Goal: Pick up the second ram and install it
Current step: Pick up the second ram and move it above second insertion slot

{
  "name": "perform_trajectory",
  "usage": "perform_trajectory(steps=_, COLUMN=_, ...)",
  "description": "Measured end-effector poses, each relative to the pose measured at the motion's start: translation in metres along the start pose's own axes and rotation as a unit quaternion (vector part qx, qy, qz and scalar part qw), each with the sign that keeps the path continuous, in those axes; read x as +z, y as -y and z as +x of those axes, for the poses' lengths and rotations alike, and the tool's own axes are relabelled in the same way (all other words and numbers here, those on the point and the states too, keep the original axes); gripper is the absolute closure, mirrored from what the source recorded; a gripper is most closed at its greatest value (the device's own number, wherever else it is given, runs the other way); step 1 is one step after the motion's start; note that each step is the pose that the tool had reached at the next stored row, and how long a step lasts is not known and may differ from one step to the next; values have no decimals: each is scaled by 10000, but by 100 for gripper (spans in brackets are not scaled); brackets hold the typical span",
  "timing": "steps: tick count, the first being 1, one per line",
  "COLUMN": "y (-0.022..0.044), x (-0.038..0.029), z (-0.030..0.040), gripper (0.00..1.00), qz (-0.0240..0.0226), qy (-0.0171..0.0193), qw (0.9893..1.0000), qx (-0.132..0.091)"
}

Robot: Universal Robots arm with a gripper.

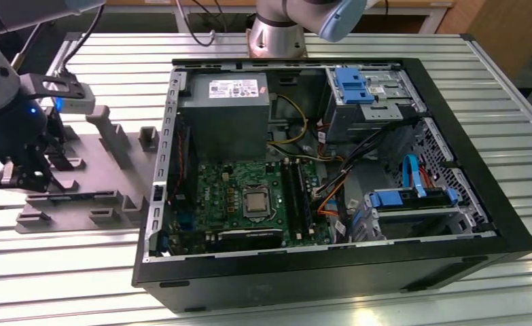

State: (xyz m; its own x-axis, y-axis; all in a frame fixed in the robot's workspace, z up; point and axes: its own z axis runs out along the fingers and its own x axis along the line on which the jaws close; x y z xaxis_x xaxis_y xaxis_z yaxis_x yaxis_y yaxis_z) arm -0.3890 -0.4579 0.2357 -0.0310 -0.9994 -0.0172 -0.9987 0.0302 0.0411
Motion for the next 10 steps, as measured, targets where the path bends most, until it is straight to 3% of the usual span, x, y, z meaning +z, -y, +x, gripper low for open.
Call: perform_trajectory(steps=10, y=-3, x=180, z=45, gripper=53, qz=0, qy=0, qw=10000, qx=1)
